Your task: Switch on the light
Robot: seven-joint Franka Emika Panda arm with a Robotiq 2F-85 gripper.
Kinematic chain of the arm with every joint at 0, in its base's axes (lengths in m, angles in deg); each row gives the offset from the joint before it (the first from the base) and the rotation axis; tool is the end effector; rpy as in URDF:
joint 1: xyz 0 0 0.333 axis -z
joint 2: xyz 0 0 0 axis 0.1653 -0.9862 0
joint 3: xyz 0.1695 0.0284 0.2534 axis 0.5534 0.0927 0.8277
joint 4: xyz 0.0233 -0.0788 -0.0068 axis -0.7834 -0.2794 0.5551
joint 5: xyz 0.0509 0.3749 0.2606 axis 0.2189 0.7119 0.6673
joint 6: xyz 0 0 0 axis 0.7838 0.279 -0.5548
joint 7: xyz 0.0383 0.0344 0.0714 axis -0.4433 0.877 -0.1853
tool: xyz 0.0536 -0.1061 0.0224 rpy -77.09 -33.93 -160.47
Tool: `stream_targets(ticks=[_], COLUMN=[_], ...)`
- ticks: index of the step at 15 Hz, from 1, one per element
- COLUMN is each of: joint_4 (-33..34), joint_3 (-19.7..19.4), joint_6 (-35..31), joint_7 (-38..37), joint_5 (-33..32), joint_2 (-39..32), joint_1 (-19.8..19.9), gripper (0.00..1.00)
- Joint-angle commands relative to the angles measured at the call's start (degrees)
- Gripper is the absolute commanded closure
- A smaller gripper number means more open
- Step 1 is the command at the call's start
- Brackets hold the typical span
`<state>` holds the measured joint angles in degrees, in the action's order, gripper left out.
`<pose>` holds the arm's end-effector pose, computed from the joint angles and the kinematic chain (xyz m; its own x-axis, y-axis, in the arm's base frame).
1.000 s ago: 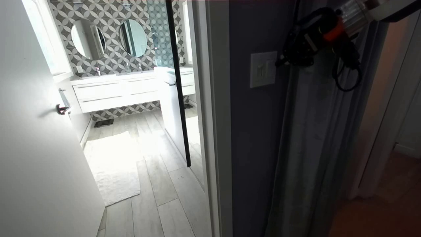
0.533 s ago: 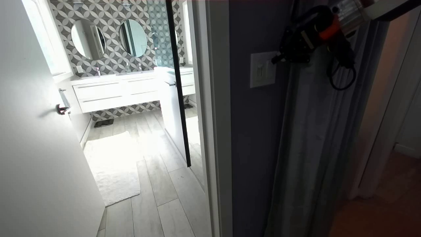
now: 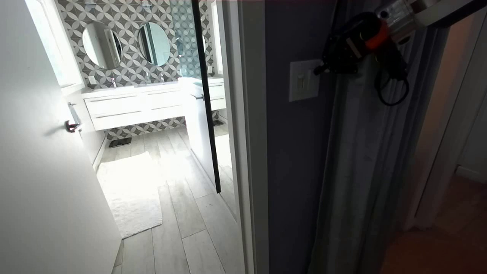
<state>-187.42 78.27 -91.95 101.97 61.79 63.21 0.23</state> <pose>0.5046 0.0200 0.4671 0.6725 -0.6391 0.3731 -0.1969 -0.6405 -0.7423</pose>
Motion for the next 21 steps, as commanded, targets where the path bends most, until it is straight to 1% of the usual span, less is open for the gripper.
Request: stream_targets(ticks=[1, 8, 11, 14, 19, 20, 21], joint_4=[1.8, 3.11, 2.62, 1.46, -1.0, -1.48, -1.91], joint_3=[-0.09, -0.07, -0.27, -0.48, -0.68, -0.36, -0.21], joint_6=[-1.52, -1.66, -1.44, -0.7, 2.46, 3.17, 4.18], joint_7=[1.12, 1.08, 1.36, 0.67, -0.15, -0.38, -0.53], joint_5=[1.44, 1.5, 1.15, -0.37, -5.42, -6.97, -8.54], joint_2=[-2.38, -4.0, -3.47, -2.4, -0.03, 0.49, 1.05], joint_1=[-0.88, -0.85, -0.59, 0.57, 3.31, 3.96, 4.46], gripper=[1.0, 1.0, 1.0, 1.0, 1.0, 0.74, 0.73])
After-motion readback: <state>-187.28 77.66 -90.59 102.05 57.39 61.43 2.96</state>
